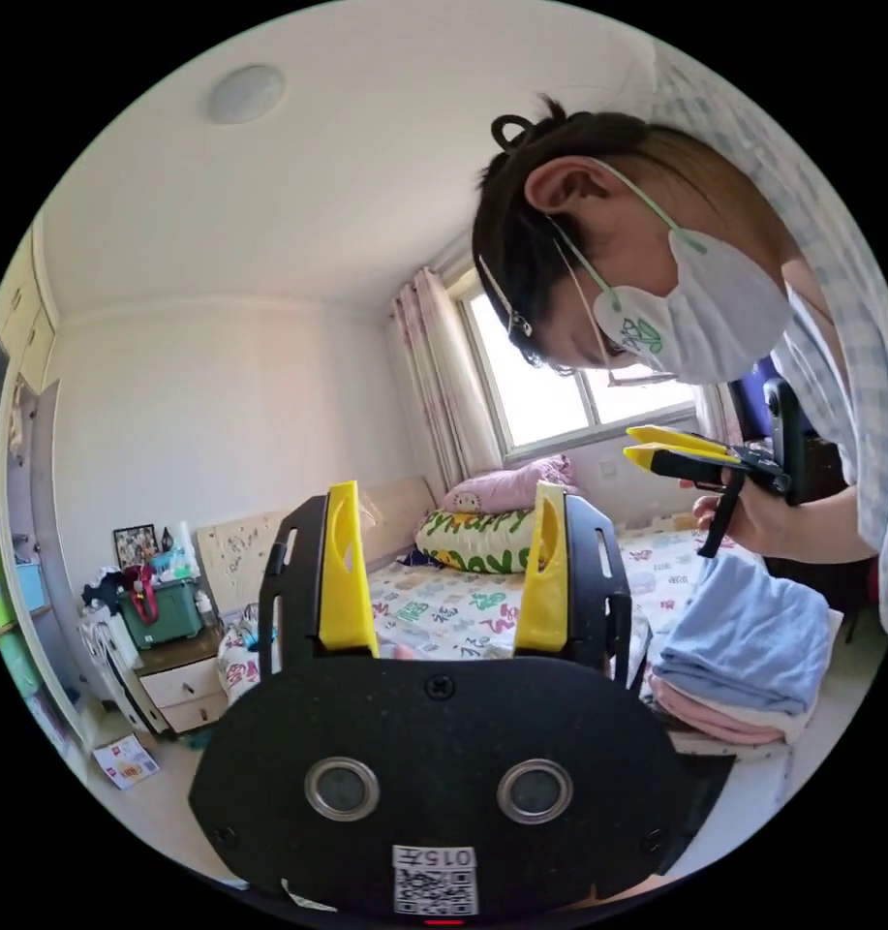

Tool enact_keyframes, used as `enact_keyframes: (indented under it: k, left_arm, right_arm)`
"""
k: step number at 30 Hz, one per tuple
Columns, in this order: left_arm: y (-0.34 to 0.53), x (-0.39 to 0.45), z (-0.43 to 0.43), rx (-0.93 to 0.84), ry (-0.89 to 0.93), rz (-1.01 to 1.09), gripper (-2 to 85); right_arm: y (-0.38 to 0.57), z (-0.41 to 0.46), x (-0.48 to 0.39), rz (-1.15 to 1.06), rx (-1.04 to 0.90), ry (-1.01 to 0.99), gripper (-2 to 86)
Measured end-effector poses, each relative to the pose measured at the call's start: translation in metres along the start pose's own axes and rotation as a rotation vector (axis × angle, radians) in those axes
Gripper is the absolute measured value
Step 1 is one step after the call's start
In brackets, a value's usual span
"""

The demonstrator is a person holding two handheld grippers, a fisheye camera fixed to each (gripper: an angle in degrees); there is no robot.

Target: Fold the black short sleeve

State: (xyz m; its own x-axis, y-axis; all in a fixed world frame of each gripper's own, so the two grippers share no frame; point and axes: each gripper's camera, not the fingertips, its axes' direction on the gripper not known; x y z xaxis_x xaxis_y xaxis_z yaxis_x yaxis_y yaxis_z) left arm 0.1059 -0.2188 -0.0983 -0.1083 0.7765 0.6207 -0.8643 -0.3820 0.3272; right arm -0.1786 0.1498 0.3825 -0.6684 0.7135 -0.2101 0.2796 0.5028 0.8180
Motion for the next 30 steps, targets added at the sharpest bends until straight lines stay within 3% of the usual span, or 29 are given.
enact_keyframes:
  k: [4,6,8,13,19,23,25,28,30]
  left_arm:
    - [-0.012,0.023,-0.007,0.105,-0.022,-0.060,19.5]
    - [-0.025,0.048,-0.014,0.163,-0.013,0.082,4.8]
    - [-0.036,0.066,-0.008,0.110,-0.024,0.140,1.1]
    - [-0.049,0.093,-0.004,0.094,-0.227,0.003,-0.6]
    - [-0.063,0.095,-0.004,0.103,-0.220,-0.068,0.1]
    - [-0.067,0.094,-0.009,0.110,-0.248,-0.096,0.5]
    - [-0.068,0.090,-0.011,0.113,-0.238,-0.141,0.5]
    - [-0.071,0.083,-0.005,0.052,-0.194,-0.193,0.1]
    - [-0.073,0.082,0.006,-0.013,-0.138,-0.216,-0.1]
  right_arm:
    - [0.015,-0.026,0.029,-0.059,0.002,0.094,12.7]
    - [0.022,-0.043,0.048,-0.090,0.035,0.117,9.2]
    - [0.027,-0.051,0.060,-0.118,0.035,0.144,6.4]
    - [0.039,-0.059,0.079,-0.109,-0.028,0.240,2.5]
    - [0.055,-0.065,0.075,-0.119,0.045,0.390,11.7]
    - [0.069,-0.058,0.071,-0.154,0.042,0.369,1.5]
    - [0.076,-0.055,0.068,-0.160,0.083,0.403,2.1]
    - [0.077,-0.048,0.068,-0.102,0.120,0.382,9.5]
    - [0.076,-0.025,0.064,-0.118,0.030,0.308,12.8]
